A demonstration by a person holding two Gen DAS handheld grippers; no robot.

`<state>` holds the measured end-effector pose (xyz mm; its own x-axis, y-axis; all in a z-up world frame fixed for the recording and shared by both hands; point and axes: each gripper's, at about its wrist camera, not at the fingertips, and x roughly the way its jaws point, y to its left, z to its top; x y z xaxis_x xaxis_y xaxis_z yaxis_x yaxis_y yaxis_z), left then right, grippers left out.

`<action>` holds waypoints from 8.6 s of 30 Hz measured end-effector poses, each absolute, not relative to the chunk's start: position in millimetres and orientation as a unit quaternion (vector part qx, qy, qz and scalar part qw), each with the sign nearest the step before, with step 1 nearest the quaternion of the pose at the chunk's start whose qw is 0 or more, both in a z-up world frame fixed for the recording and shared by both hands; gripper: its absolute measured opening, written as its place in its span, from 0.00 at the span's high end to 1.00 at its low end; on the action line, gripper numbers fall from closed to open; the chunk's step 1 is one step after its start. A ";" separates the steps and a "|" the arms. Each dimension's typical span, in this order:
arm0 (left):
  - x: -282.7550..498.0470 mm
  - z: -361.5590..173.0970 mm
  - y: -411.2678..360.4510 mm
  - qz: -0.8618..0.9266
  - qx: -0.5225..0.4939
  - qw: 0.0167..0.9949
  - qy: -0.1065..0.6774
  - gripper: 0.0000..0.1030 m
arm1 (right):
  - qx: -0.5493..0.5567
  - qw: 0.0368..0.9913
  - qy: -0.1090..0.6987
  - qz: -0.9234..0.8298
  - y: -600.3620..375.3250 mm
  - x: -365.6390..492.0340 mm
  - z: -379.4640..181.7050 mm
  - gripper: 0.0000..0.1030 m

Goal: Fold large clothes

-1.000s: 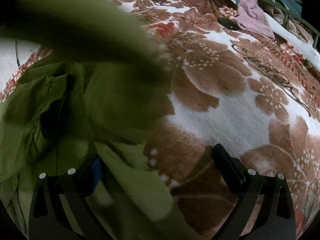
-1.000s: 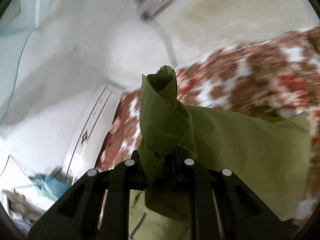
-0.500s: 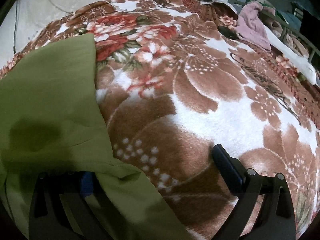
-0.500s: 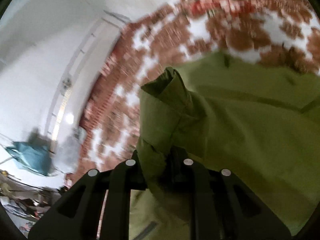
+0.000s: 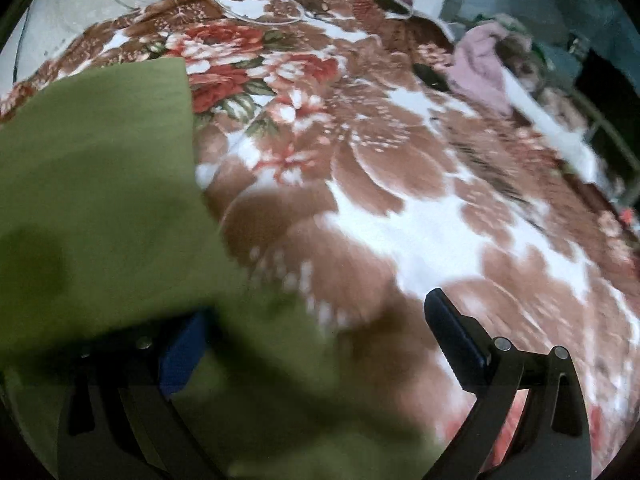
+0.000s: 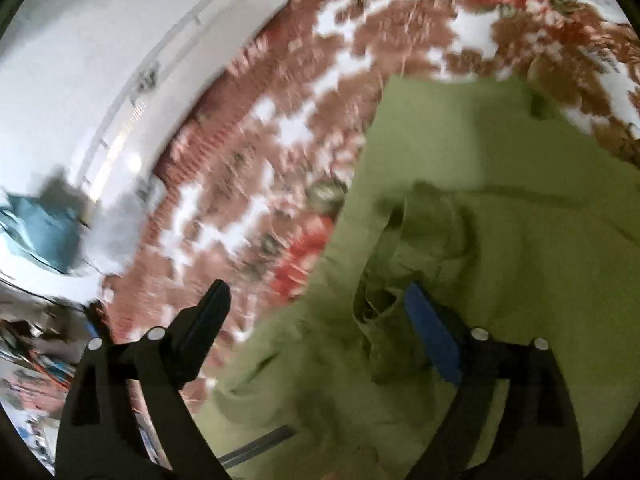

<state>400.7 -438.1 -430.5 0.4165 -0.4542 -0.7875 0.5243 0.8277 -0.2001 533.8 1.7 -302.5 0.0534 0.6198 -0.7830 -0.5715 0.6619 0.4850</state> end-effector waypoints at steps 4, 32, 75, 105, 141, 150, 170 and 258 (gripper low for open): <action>349.3 -405.7 -400.1 -0.298 0.019 0.831 0.470 0.05 | 0.017 0.760 0.528 0.377 -66.4 548.8 -261.6 0.09; 508.6 -397.6 82.8 -0.104 -0.184 0.778 0.592 0.59 | -0.034 0.837 0.545 -0.024 -326.0 548.5 -391.1 0.06; 383.4 -353.6 83.5 -0.100 0.007 0.871 0.481 0.21 | -0.037 0.866 0.497 0.040 -284.6 439.4 -364.0 0.05; 37.3 -419.2 115.8 -0.034 -0.084 0.771 0.630 0.25 | 0.025 0.794 0.606 -0.044 -450.9 100.8 -405.0 0.08; 50.9 -422.1 106.9 -0.127 -0.193 0.738 0.634 0.90 | 0.188 0.724 0.662 0.048 -469.6 84.3 -413.9 0.95; 28.5 -405.2 118.7 -0.126 -0.171 0.725 0.655 0.92 | 0.211 0.707 0.673 0.059 -479.2 49.5 -390.8 0.95; 95.9 -292.0 84.2 -0.243 -0.154 0.741 0.607 0.93 | 0.149 0.746 0.648 0.048 -442.5 84.8 -259.2 0.95; 580.6 -356.4 131.7 -0.094 0.032 0.822 0.561 0.98 | 0.020 0.838 0.546 0.003 -446.1 563.4 -358.5 0.97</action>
<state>580.6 131.7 -356.4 0.3539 -0.1187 -0.9277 0.1894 0.9805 -0.0532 563.4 -446.1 -358.5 0.4037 0.0263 -0.9145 0.0166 0.9992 0.0361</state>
